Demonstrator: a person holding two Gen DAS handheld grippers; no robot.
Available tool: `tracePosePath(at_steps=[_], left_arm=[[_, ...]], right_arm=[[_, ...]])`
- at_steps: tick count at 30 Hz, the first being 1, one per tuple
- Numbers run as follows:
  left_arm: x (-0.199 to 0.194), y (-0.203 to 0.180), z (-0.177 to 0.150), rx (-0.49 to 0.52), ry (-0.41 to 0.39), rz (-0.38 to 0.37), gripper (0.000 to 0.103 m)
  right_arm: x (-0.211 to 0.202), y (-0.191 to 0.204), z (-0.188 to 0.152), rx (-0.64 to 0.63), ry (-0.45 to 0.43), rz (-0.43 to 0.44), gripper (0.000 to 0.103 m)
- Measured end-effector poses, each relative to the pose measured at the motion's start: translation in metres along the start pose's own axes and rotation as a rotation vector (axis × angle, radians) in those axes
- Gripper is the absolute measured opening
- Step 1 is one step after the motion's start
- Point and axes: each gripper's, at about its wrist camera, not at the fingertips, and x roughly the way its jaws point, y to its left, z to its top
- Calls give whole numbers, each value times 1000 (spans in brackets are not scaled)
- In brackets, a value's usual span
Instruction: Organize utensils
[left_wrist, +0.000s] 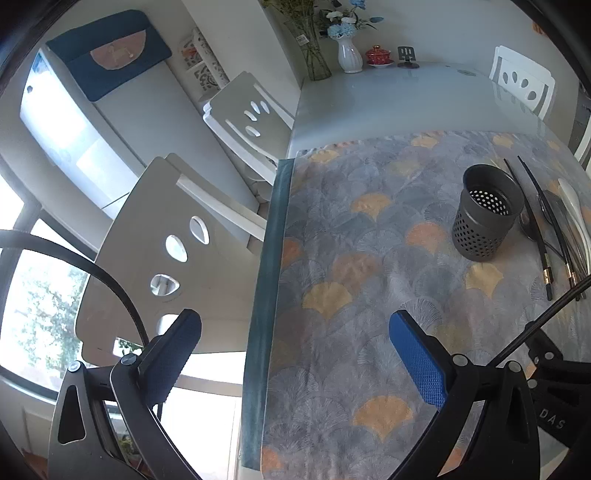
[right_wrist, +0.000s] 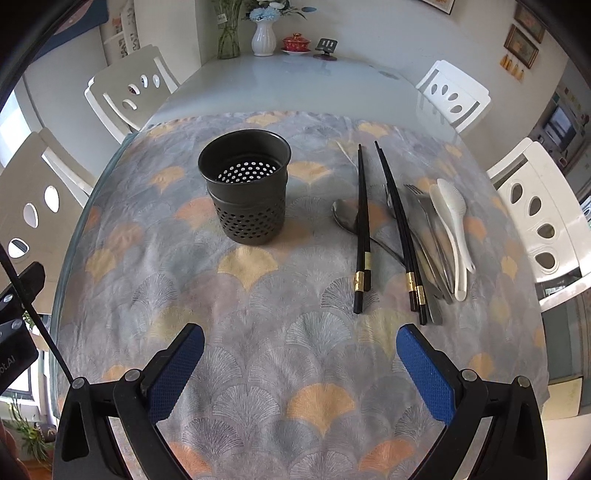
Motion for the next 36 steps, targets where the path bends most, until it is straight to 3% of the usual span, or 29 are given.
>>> tracePosePath(at_steps=[2, 11, 26, 36], left_arm=[[-2, -3, 0, -2, 5, -26, 102], [1, -6, 1, 5, -12, 7, 102], [-6, 24, 11, -75, -37, 36, 102], [1, 26, 8, -82, -9, 30, 102]], right_arm=[[2, 2, -2, -6, 8, 6, 103], [14, 10, -3, -25, 44, 38, 103], [5, 26, 25, -62, -18, 25, 103], [3, 36, 23, -88, -16, 34, 103]])
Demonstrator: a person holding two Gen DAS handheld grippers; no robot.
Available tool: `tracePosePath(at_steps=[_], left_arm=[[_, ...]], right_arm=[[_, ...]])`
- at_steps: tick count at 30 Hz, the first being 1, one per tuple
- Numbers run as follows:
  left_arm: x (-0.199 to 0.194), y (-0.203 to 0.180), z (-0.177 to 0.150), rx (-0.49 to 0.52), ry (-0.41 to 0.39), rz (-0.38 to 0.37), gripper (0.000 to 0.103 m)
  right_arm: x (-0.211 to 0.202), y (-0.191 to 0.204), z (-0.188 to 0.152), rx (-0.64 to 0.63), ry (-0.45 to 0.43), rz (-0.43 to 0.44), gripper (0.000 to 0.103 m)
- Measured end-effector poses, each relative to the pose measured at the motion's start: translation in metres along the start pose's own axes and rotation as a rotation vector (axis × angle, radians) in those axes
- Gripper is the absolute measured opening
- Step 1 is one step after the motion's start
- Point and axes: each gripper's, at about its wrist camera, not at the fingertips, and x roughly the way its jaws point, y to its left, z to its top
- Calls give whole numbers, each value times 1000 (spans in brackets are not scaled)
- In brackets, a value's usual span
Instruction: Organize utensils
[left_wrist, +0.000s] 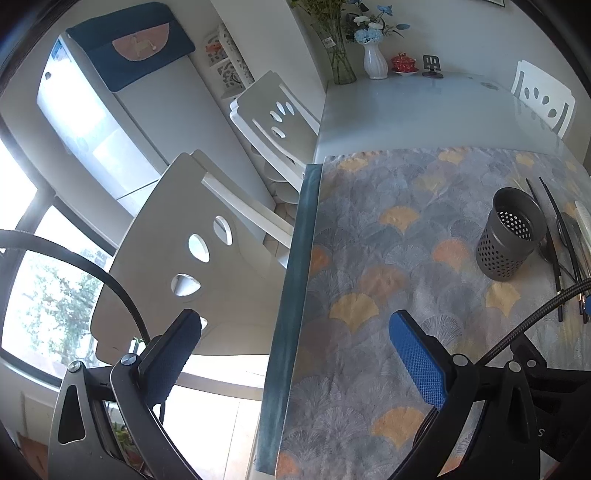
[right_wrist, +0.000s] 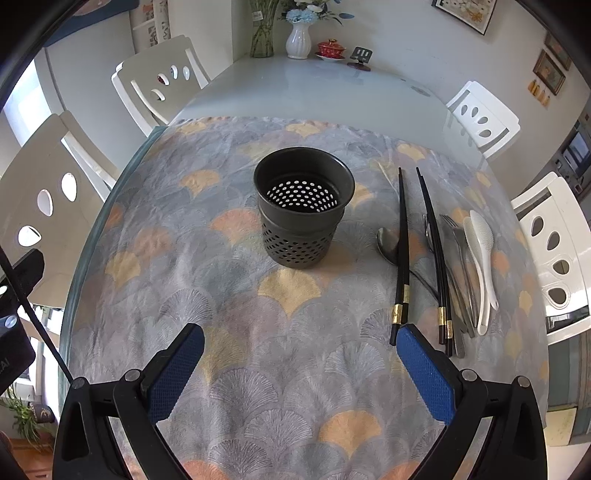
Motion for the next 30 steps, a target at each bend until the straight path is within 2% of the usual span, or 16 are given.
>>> tracePosePath(at_steps=[12, 23, 30], left_arm=[[0, -5, -2, 2, 11, -1, 102], [-4, -24, 0, 12, 12, -21, 102], [-7, -31, -1, -8, 31, 7, 102]], right_arm=[[-2, -5, 0, 5, -3, 2, 103], [-2, -29, 4, 21, -5, -10, 103], [3, -34, 9, -18, 5, 22, 103]])
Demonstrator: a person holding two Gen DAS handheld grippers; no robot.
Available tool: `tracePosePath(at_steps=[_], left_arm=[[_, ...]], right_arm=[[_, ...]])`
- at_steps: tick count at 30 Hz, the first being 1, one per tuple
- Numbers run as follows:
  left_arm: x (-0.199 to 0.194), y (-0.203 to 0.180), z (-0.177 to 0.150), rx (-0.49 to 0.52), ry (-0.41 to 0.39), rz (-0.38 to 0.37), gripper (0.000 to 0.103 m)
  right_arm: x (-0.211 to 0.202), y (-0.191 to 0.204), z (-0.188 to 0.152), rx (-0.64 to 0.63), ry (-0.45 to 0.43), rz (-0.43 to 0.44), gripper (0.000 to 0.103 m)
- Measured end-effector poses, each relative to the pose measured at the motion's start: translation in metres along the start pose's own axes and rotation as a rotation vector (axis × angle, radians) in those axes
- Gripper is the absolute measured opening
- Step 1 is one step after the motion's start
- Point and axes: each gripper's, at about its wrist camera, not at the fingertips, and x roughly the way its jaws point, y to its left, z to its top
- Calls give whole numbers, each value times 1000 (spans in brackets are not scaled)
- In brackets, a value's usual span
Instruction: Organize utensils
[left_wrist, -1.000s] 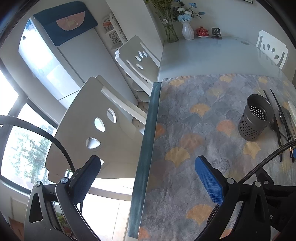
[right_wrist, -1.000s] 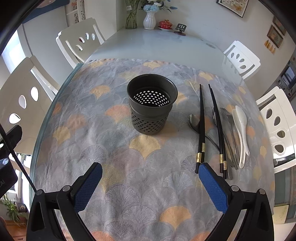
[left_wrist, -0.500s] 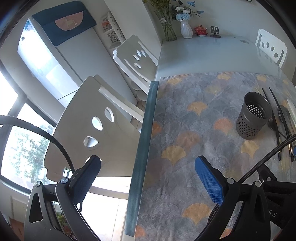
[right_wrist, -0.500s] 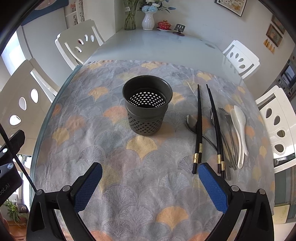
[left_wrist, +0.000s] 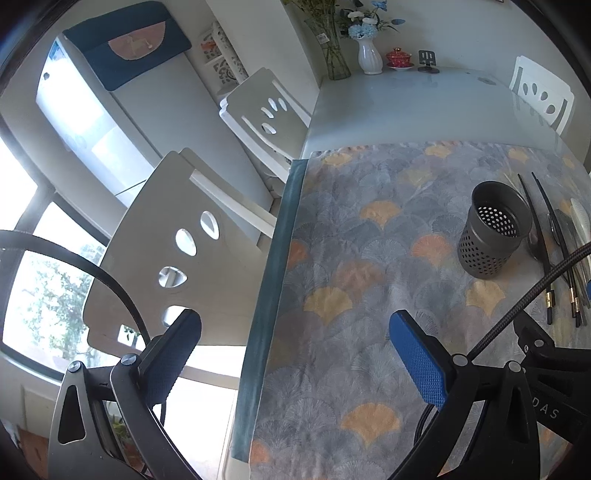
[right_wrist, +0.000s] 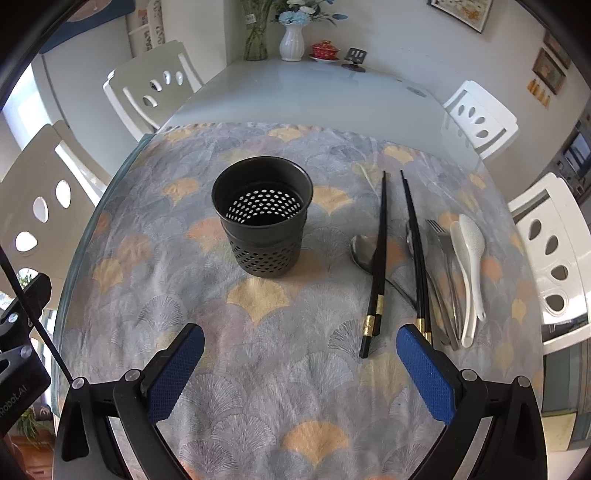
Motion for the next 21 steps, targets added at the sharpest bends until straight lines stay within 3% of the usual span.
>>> tracePosePath(at_steps=[21], left_arm=[[1, -1, -3, 57, -14, 6, 102]], right_arm=[[7, 16, -18, 14, 31, 18, 103]])
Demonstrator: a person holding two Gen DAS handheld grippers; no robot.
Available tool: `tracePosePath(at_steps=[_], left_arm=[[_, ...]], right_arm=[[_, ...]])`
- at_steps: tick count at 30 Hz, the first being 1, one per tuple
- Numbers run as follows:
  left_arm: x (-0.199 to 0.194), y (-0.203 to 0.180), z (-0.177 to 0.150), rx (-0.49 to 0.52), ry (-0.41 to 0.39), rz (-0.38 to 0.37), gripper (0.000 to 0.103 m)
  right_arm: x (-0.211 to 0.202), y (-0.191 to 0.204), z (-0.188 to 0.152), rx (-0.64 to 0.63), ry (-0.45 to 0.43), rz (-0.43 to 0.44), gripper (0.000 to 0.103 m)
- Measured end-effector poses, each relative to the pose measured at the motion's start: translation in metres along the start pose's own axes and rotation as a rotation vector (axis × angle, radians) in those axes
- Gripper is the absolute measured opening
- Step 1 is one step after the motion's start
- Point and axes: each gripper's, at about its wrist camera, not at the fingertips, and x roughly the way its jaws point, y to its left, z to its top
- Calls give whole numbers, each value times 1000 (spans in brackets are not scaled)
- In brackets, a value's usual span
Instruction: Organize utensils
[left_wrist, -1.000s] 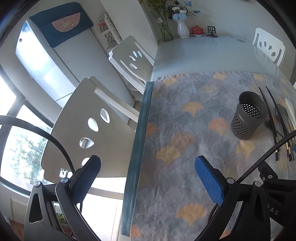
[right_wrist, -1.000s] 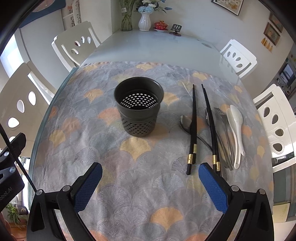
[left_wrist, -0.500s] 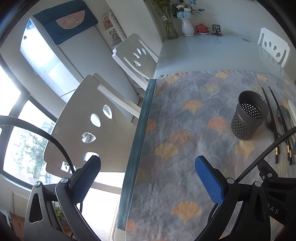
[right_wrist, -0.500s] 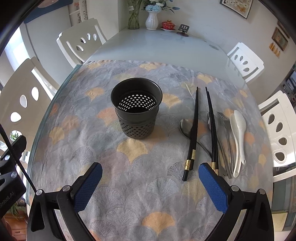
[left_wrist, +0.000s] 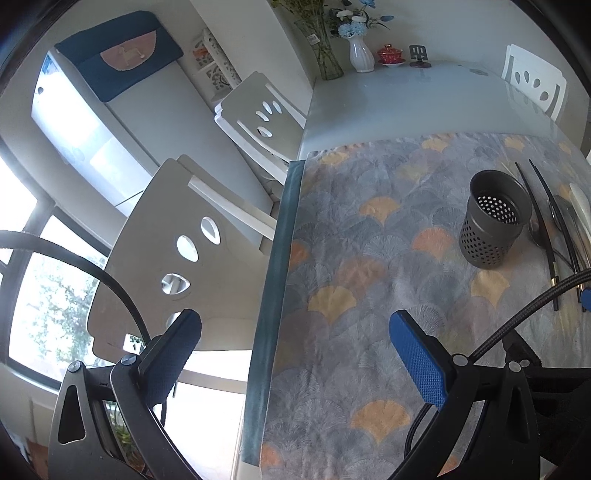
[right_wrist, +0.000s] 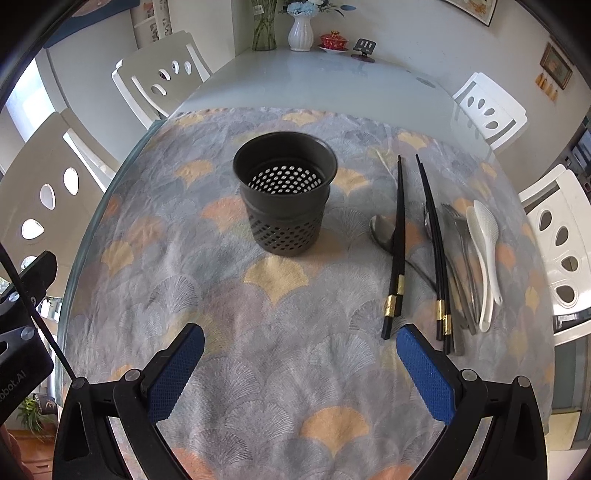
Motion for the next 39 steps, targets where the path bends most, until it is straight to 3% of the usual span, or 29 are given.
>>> tracePosePath(at_steps=[15, 39], left_arm=[[6, 15, -8, -2, -7, -25, 102], [1, 5, -10, 6, -9, -31, 102]], right_arm=[[-2, 15, -8, 2, 3, -33, 103], [-6, -5, -15, 43, 1, -49, 103]])
